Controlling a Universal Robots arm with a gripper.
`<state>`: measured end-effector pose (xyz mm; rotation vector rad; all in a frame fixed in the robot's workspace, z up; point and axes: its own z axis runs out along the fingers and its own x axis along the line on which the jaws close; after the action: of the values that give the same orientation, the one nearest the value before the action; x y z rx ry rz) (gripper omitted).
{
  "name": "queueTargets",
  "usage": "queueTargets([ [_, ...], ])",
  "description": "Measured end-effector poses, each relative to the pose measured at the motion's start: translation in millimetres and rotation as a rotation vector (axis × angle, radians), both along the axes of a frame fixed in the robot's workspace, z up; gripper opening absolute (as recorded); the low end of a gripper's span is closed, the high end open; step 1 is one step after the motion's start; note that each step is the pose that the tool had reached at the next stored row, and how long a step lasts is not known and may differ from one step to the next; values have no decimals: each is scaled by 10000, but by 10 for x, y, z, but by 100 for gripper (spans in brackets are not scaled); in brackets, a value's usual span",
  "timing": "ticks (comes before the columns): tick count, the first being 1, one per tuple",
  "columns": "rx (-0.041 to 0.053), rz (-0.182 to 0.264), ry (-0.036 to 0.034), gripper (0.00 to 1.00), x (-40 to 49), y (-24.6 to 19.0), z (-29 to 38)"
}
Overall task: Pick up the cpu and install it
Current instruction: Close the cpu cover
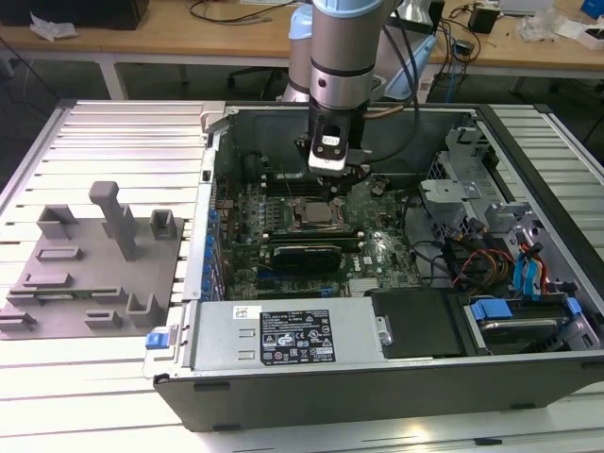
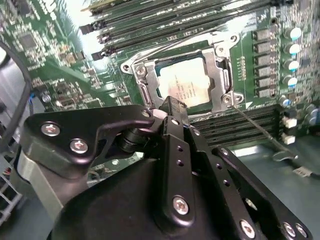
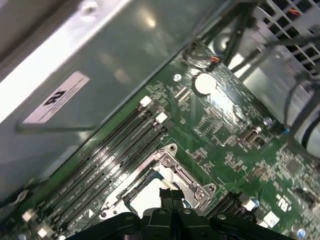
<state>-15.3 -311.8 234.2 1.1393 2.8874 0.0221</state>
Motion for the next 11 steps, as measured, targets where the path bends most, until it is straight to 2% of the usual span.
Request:
queueTargets([
  [2, 1, 545, 0, 11, 0, 0, -2],
  [8, 0, 1820, 0, 11, 0, 0, -7],
  [11, 0, 2704, 0, 11, 0, 0, -10],
])
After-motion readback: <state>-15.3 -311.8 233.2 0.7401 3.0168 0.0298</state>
